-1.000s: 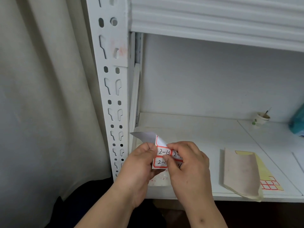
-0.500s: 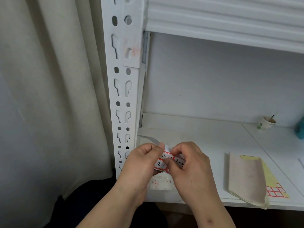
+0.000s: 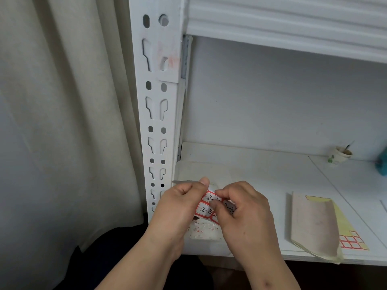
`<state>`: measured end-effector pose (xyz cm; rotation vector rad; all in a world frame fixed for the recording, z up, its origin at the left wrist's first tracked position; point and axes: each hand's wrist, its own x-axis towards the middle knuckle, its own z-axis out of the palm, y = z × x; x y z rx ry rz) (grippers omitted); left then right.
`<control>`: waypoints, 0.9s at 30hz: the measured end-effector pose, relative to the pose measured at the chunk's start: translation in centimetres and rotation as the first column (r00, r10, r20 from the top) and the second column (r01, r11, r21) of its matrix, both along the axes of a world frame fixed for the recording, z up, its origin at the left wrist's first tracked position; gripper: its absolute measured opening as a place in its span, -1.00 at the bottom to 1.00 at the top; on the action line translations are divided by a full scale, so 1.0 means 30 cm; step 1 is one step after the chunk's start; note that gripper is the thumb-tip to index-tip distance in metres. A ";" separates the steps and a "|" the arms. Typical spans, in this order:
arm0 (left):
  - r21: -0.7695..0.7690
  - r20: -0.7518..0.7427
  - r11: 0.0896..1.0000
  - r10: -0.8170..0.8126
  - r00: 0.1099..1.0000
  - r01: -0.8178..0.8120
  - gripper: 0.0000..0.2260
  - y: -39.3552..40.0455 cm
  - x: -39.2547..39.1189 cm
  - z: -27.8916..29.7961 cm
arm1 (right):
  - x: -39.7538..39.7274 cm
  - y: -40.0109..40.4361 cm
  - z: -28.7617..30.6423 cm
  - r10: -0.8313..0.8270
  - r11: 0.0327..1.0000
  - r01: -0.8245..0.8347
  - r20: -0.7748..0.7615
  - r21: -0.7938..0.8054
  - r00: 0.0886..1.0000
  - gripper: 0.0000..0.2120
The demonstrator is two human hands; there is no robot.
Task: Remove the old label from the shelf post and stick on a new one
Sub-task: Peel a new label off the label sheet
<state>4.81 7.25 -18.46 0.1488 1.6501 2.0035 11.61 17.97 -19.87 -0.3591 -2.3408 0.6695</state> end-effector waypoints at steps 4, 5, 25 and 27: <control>-0.022 -0.008 0.999 0.034 0.999 -0.035 -0.70 -0.006 -0.001 -0.003 | 0.015 -0.010 0.002 -0.025 0.999 0.024 0.028 0.033 0.999 -0.87; -0.029 -0.008 0.999 0.043 0.999 -0.043 -0.68 -0.007 0.000 -0.004 | 0.017 -0.011 0.003 -0.026 0.999 0.024 0.035 0.045 0.999 -0.87; -0.128 -0.139 0.988 0.069 0.988 -0.087 -0.63 -0.006 0.005 -0.026 | 0.037 -0.012 0.014 0.020 1.000 -0.019 0.109 -0.010 0.994 -0.93; -0.120 -0.145 0.988 0.076 0.987 -0.094 -0.61 -0.001 0.005 -0.027 | 0.034 -0.010 0.017 0.020 0.999 -0.018 0.068 -0.027 0.998 -0.92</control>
